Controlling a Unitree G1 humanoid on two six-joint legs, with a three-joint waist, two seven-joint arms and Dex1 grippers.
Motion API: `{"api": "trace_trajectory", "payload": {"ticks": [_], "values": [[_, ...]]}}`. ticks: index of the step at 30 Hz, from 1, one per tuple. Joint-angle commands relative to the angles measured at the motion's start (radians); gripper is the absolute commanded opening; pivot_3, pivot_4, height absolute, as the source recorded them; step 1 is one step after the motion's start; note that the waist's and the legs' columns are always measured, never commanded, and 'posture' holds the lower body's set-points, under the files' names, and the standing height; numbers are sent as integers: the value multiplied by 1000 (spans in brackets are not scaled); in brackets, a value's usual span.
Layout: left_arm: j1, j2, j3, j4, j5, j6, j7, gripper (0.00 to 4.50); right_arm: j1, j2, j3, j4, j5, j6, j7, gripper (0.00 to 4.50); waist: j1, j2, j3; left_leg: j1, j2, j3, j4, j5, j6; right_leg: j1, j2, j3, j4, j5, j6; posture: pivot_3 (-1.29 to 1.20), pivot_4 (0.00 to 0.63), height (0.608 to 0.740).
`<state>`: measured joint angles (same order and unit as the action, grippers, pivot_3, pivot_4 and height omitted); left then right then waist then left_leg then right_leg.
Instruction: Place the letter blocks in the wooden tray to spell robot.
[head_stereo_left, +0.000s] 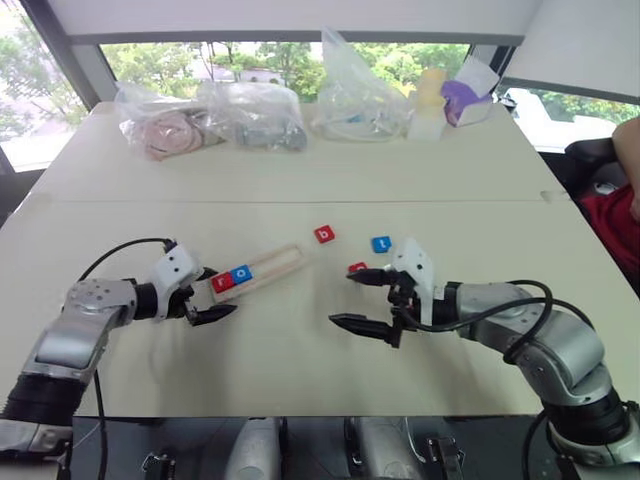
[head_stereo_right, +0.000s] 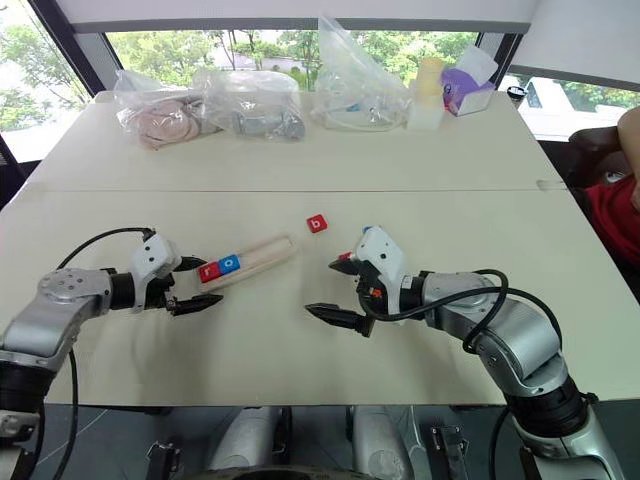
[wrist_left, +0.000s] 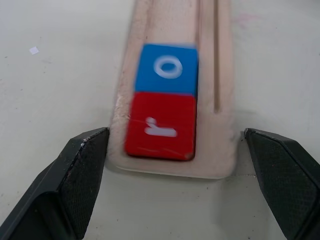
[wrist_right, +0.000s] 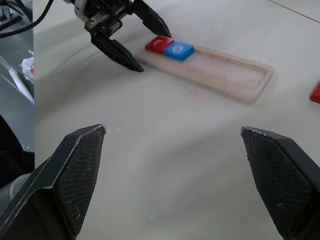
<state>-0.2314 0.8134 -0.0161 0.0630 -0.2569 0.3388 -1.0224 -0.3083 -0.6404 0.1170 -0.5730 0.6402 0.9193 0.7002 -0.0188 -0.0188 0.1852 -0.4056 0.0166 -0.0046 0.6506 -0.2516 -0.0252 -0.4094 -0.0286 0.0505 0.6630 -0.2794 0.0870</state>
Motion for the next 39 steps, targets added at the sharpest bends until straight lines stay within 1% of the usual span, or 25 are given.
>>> {"api": "trace_trajectory", "payload": {"ticks": [1,8,10,12,13,19,21,23,25,29,34,39], "values": [[4,3,2,47,33,-10,16,4500,-11,5,-15,-11,4,-20,0,4474,0,0,0,0,0,0,0,0,0,0,0,0,0,0,0,0,150,735],[8,14,-18,34,29,-4,-21,4500,-3,3,-16,-12,1,-23,-8,4474,-1,0,0,0,0,0,0,0,0,0,-1,0,0,0,0,0,150,735],[11,13,-25,45,39,-17,-29,3964,-2,3,-17,-8,-3,-25,-11,4500,-1,0,0,0,0,0,0,0,0,0,-1,0,0,0,0,0,150,735],[12,12,-31,56,51,-31,-31,3269,0,2,-18,-5,-6,-27,-12,4500,-1,0,0,0,0,0,0,0,0,0,-1,0,0,0,0,0,150,735],[10,10,-30,60,54,-35,-27,3130,1,1,-18,-4,-8,-27,-13,4500,-1,0,0,0,0,0,0,0,0,0,-1,0,0,0,0,0,150,735],[-41,-8,-17,88,43,-91,-35,3131,4,-1,-38,10,-10,-29,-17,4500,2,0,-1,0,0,0,0,0,0,0,-1,0,0,0,0,0,150,735],[-80,7,-25,94,43,-133,-83,3131,1,0,-54,28,-12,-34,-21,4500,4,0,-1,0,0,0,1,0,0,0,-1,0,0,0,0,0,150,735],[-153,20,-51,99,39,-166,-168,3131,-2,5,-72,53,-27,-53,-34,4500,6,0,0,-1,0,0,1,0,0,0,0,0,0,0,0,0,150,735],[-208,23,-84,133,62,-209,-219,3131,-7,18,-88,77,-49,-76,-60,4500,8,-1,0,-2,0,0,1,0,0,-1,0,-1,0,0,0,0,150,735],[-295,-4,-144,232,83,-281,-324,3131,-8,38,-115,108,-75,-108,-95,4500,2,-1,0,-2,-1,0,1,0,0,-1,0,-1,0,0,0,0,150,735],[-356,-30,-185,314,106,-349,-402,3131,13,47,-135,90,-71,-105,-118,4500,0,-1,0,-3,-1,0,0,0,0,-3,2,-1,0,0,0,0,150,735],[-375,-43,-197,377,133,-395,-418,3131,26,61,-150,77,-70,-100,-155,4500,0,-1,0,-3,-1,0,0,0,0,-3,2,-1,1,0,0,0,150,735]]}}
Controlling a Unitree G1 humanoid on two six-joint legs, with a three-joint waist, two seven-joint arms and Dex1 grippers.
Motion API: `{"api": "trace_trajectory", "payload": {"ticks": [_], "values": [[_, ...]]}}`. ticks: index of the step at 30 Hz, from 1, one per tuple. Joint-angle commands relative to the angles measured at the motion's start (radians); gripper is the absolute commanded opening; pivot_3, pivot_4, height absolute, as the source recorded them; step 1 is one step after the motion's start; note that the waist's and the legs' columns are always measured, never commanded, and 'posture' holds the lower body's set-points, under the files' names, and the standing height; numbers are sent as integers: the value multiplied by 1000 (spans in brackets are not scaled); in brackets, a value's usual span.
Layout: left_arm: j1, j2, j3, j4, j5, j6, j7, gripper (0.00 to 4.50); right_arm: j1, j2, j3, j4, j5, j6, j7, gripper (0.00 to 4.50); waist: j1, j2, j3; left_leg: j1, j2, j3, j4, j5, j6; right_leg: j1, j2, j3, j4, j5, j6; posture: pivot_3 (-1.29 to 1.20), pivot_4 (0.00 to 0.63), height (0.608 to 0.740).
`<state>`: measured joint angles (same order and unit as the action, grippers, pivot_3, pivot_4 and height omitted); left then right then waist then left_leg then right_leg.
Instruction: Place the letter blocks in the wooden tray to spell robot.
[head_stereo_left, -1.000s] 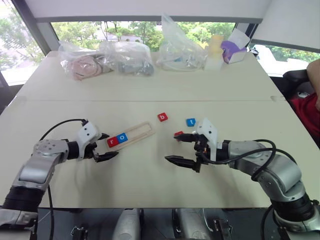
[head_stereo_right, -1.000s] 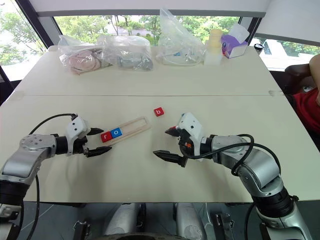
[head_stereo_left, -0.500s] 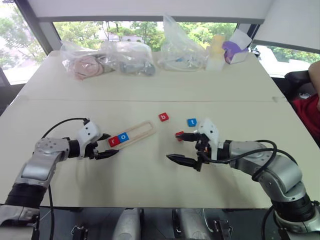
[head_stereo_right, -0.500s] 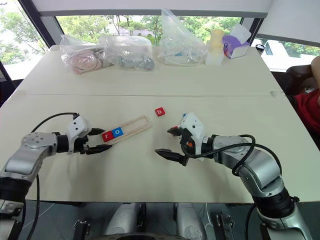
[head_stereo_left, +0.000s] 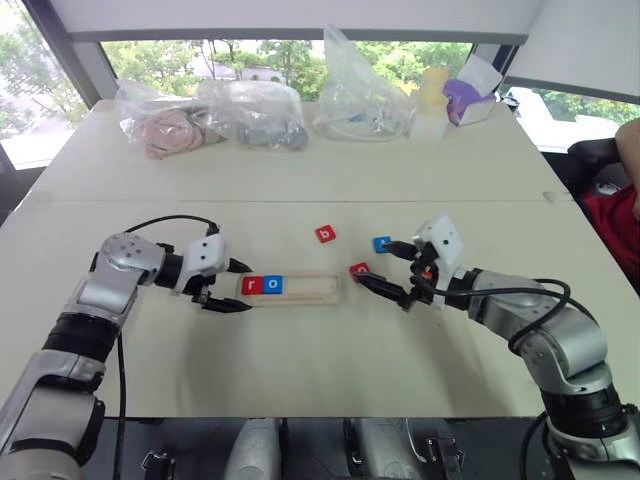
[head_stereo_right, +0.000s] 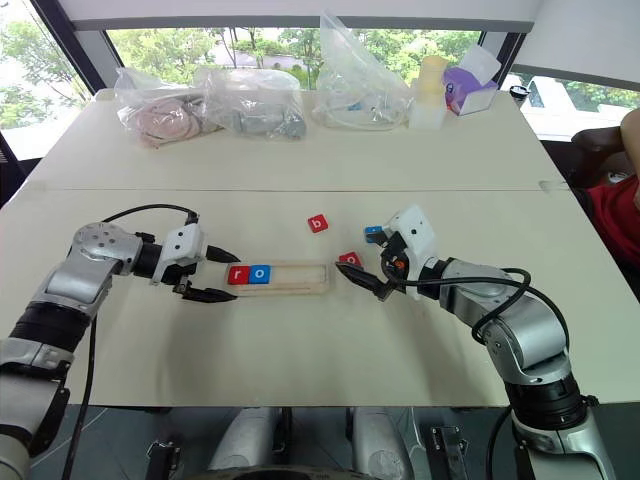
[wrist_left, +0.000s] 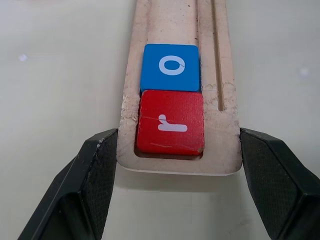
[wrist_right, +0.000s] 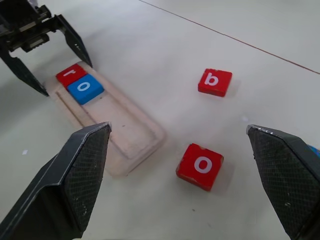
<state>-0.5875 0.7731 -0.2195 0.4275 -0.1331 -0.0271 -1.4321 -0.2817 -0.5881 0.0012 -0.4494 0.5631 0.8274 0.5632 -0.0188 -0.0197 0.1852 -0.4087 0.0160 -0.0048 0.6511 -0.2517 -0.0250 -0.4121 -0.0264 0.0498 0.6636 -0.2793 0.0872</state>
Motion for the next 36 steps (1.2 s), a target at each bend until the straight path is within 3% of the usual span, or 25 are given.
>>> {"api": "trace_trajectory", "payload": {"ticks": [1,3,5,6,13,17,24,29,36], "values": [[-21,-6,8,22,15,-36,-4,3131,-1,11,-33,-49,7,-7,-23,4500,1,0,0,0,0,0,0,0,0,0,0,0,0,0,0,0,150,735],[-21,-10,4,40,39,-56,16,3131,-1,16,-29,-51,5,-6,-31,4500,2,0,0,0,0,0,0,0,0,0,0,0,0,0,0,0,150,735],[-7,-13,8,35,28,-44,6,4187,-2,19,-20,-46,-4,-7,-39,4500,1,0,0,0,0,0,0,0,0,0,0,0,0,0,0,0,150,735],[2,-14,12,27,21,-34,-1,4476,-2,20,-17,-43,-8,-9,-40,4500,1,0,0,0,0,0,0,0,0,0,0,0,0,0,0,0,150,735],[28,-18,40,26,40,-69,75,4476,-34,0,-1,23,-58,-33,-26,4500,2,0,0,1,0,-1,0,0,0,1,-1,0,0,0,0,0,150,735],[64,35,73,-64,-3,7,52,4476,-110,8,33,107,-110,-48,-25,4500,-4,0,0,1,0,0,1,0,0,1,-1,0,1,0,0,0,150,735],[226,167,186,-212,-88,213,60,4476,-297,161,179,350,-280,-143,-94,4500,-34,0,0,1,1,0,-1,0,0,-1,0,1,2,0,0,0,150,735],[213,161,392,-363,-306,535,187,4476,-382,284,236,427,-341,-111,-147,4500,-21,-1,0,-4,1,-1,0,0,0,-6,-1,0,4,0,0,0,150,735],[307,83,540,-689,-509,778,387,4476,-435,395,241,534,-387,-28,-213,4500,-25,-2,0,-5,-1,0,1,0,0,-5,-5,0,2,1,2,0,150,735]]}}
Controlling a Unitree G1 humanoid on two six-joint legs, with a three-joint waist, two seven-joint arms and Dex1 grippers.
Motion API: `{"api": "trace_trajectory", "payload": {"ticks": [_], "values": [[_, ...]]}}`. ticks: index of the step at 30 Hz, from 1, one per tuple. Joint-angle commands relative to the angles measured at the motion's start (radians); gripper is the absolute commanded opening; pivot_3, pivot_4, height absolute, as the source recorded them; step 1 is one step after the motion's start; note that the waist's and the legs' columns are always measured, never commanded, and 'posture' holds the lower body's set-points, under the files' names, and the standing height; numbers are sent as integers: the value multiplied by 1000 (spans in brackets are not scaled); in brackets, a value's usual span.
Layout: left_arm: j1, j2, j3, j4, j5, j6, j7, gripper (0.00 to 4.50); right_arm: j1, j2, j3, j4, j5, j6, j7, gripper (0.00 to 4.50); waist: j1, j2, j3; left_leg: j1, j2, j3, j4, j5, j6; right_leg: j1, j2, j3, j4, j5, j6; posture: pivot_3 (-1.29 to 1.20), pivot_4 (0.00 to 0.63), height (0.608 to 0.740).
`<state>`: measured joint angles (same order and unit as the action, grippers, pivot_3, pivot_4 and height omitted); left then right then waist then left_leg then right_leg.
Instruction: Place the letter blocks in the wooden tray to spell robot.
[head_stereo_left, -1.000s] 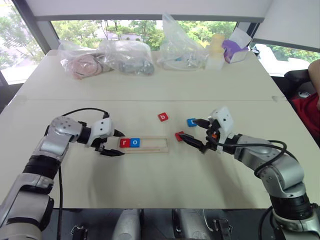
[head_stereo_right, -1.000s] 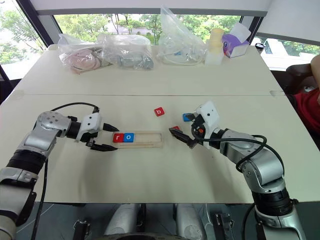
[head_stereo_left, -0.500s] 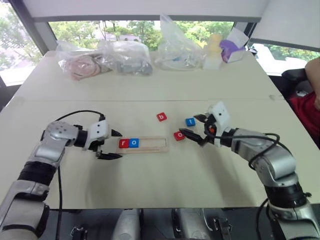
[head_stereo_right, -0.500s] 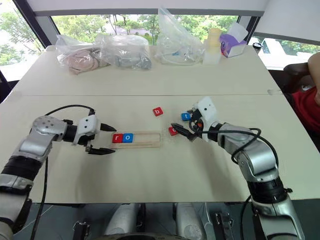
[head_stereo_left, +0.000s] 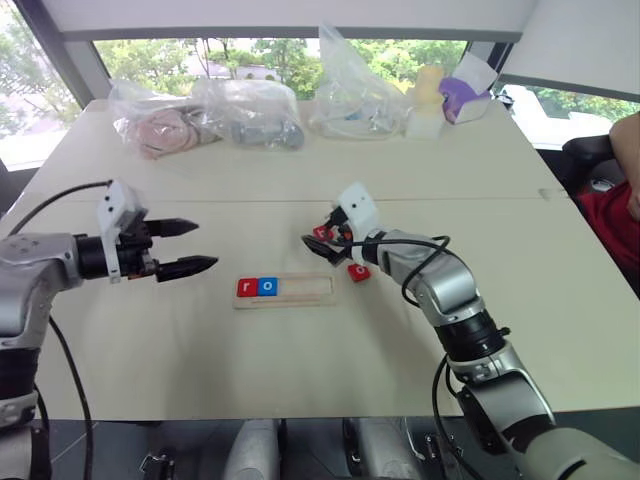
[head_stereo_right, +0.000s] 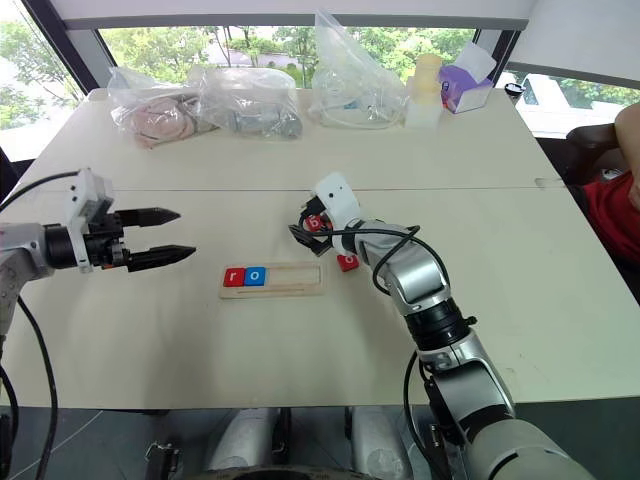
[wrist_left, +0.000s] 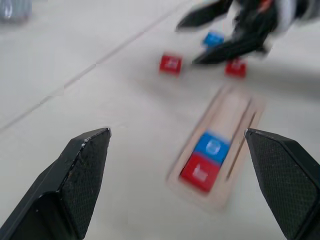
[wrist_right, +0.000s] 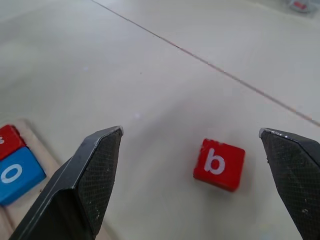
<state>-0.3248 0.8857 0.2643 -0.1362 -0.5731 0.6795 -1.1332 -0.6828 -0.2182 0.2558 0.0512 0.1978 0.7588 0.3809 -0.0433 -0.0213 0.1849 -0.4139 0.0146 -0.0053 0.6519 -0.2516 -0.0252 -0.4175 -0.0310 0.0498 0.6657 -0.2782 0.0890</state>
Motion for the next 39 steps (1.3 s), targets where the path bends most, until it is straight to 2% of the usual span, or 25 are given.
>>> {"api": "trace_trajectory", "payload": {"ticks": [1,6,15,16,17,22,24,26,29,32,35,39], "values": [[63,-48,71,-163,-77,83,130,4476,-48,41,-27,57,-18,71,-44,4500,-1,0,0,0,0,0,0,0,0,0,0,0,0,0,0,0,150,735],[137,-79,109,-252,-108,114,221,4476,-92,76,-48,142,-29,85,-56,4500,-2,0,0,1,2,-1,-1,1,-2,-2,2,1,2,2,-3,0,150,735],[178,-80,70,-244,-58,50,264,4476,-148,185,-99,348,-33,35,-89,4500,-4,-1,0,3,2,0,-3,1,-2,-1,2,1,2,2,-4,0,150,735],[179,-83,68,-243,-55,43,268,4500,-149,189,-103,356,-36,31,-91,3969,-4,-1,0,4,2,1,-3,1,-2,-1,2,1,2,2,-4,0,150,735],[180,-83,65,-240,-52,36,270,4500,-149,190,-103,363,-45,27,-97,3658,-4,-1,0,4,2,0,-3,1,-3,0,2,1,1,2,-4,0,150,735],[172,-86,47,-235,-46,19,275,4500,-147,189,-102,373,-76,8,-110,1160,-5,-1,0,4,2,0,-3,1,-3,-1,2,1,1,2,-4,0,150,735],[162,-88,29,-237,-43,16,275,4500,-149,183,-107,366,-89,-6,-122,1145,-5,-1,0,4,2,0,-3,1,-3,-1,2,1,1,2,-4,0,150,735],[151,-88,0,-244,-38,7,271,4500,-152,165,-119,324,-103,-18,-142,1145,-4,0,0,4,2,0,-3,2,-3,-1,2,1,1,2,-4,0,150,735],[120,-96,-76,-269,-21,-10,263,4500,-119,150,-230,124,-95,74,-252,1145,2,0,0,3,2,0,-3,2,-3,-1,1,1,1,2,-4,0,150,735],[72,-114,-184,-322,-20,-16,236,4500,4,112,-271,-223,-93,273,-285,1145,15,-1,-1,-1,1,-1,-3,2,-3,-3,0,0,-1,2,-4,0,150,735],[25,-137,-260,-318,-1,-40,214,4500,90,110,-313,-433,-88,437,-320,1145,20,-1,-1,-6,0,0,-3,2,-3,-8,0,0,-1,2,-4,0,150,735],[-91,-200,-387,-223,72,-111,169,4500,201,154,-450,-679,-114,683,-376,1145,25,-1,-1,-6,2,-1,-2,2,-3,-8,4,0,1,2,-4,0,150,735]]}}
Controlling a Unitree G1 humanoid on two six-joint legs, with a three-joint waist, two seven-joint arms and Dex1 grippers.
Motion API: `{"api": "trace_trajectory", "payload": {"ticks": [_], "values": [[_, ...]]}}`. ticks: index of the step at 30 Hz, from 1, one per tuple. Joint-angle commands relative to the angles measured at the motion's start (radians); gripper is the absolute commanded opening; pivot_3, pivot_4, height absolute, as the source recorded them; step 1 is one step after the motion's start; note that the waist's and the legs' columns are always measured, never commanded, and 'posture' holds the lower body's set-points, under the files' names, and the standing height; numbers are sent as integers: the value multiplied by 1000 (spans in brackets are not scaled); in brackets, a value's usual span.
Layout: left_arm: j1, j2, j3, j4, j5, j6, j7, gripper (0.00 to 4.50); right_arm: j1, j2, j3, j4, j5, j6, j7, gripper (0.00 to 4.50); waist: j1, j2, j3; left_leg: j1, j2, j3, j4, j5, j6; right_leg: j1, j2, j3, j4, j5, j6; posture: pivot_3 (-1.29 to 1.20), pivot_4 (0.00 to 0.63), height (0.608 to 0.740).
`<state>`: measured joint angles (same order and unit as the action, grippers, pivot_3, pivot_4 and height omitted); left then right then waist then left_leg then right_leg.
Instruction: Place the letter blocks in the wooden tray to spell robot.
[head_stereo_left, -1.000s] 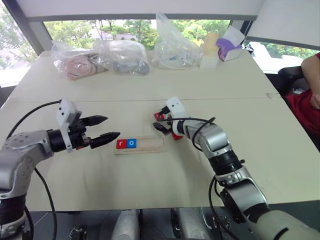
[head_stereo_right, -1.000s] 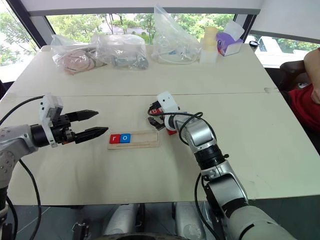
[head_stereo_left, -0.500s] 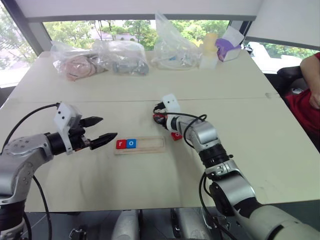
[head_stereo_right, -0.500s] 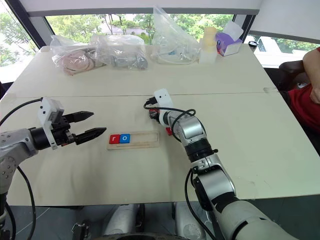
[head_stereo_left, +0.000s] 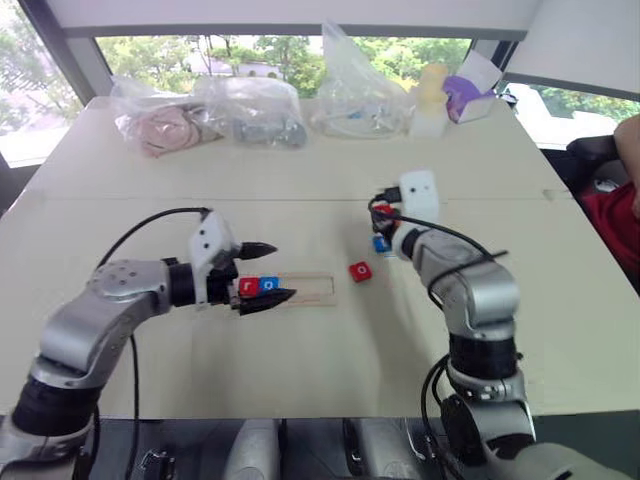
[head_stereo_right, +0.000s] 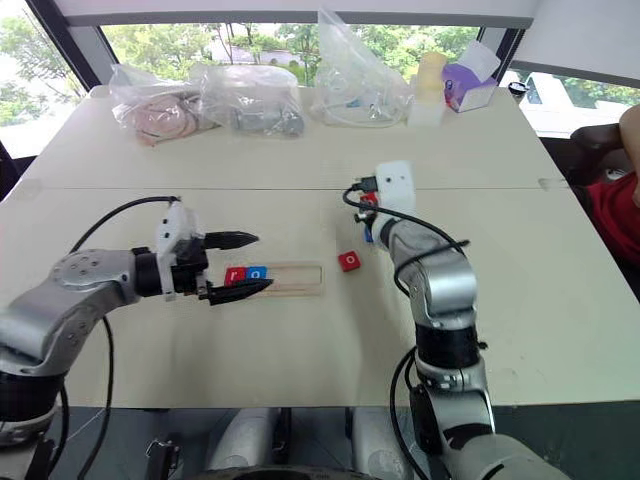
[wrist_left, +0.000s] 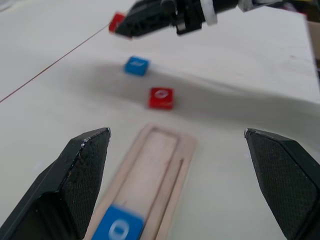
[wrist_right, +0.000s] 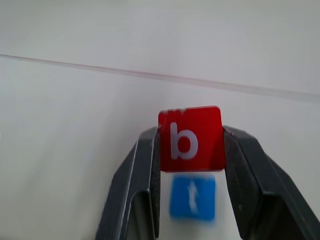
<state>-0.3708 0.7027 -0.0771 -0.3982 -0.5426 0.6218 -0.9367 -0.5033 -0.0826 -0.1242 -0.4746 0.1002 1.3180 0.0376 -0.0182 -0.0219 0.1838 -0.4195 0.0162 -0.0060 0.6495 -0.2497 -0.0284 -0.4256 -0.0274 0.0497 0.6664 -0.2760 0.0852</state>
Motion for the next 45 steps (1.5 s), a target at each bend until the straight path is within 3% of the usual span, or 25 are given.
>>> {"api": "trace_trajectory", "payload": {"ticks": [1,5,14,21,24,26,29,35,40,45], "values": [[-62,-25,-55,63,54,-69,-36,4500,42,28,-77,-189,-22,154,-43,1145,-2,0,0,0,0,0,0,0,0,0,1,0,0,0,0,0,150,735],[-140,-70,-97,169,95,-129,-78,4500,140,113,-102,-264,-43,221,-82,1145,-11,0,0,1,-1,1,0,0,0,0,3,1,0,0,0,0,150,735],[-179,-116,-119,258,143,-186,-118,4500,189,246,-143,-138,-79,139,-148,1145,-26,0,0,1,0,1,1,0,0,1,2,1,0,0,0,0,150,735],[-150,-109,-100,251,143,-175,-110,4500,201,192,-115,-161,-81,132,-143,4450,-23,-1,-2,3,0,1,2,0,0,4,1,1,0,0,1,0,150,735],[-148,-95,-80,252,131,-162,-112,4500,171,98,-97,-195,-86,67,-122,4450,-21,-1,-2,2,-1,1,2,0,0,4,0,1,-1,0,1,0,150,735],[-150,-80,-61,254,107,-139,-125,4500,143,2,-108,-192,-48,4,-40,4450,-24,-1,-2,2,-1,1,2,0,0,3,0,1,-2,1,2,0,150,735],[-142,-53,-52,229,72,-90,-157,4500,131,-180,-147,-115,78,-98,197,4450,-27,-1,-1,2,-1,2,2,0,0,3,0,1,-2,1,2,0,150,735],[-85,70,-73,62,13,26,-243,4500,233,-599,-107,214,154,-660,767,4450,-26,-1,-1,2,-1,2,-1,0,0,3,2,1,-3,0,2,0,150,735],[-71,100,-42,8,-9,66,-219,4500,267,-737,-20,451,146,-977,1049,4450,-26,-2,0,5,-1,2,1,0,0,7,2,1,-3,0,3,0,150,735],[-59,114,-14,-3,-19,87,-194,4500,245,-721,37,553,142,-1085,1097,4450,-27,-1,0,14,0,2,1,0,0,16,2,2,-4,-1,3,0,150,735]]}}
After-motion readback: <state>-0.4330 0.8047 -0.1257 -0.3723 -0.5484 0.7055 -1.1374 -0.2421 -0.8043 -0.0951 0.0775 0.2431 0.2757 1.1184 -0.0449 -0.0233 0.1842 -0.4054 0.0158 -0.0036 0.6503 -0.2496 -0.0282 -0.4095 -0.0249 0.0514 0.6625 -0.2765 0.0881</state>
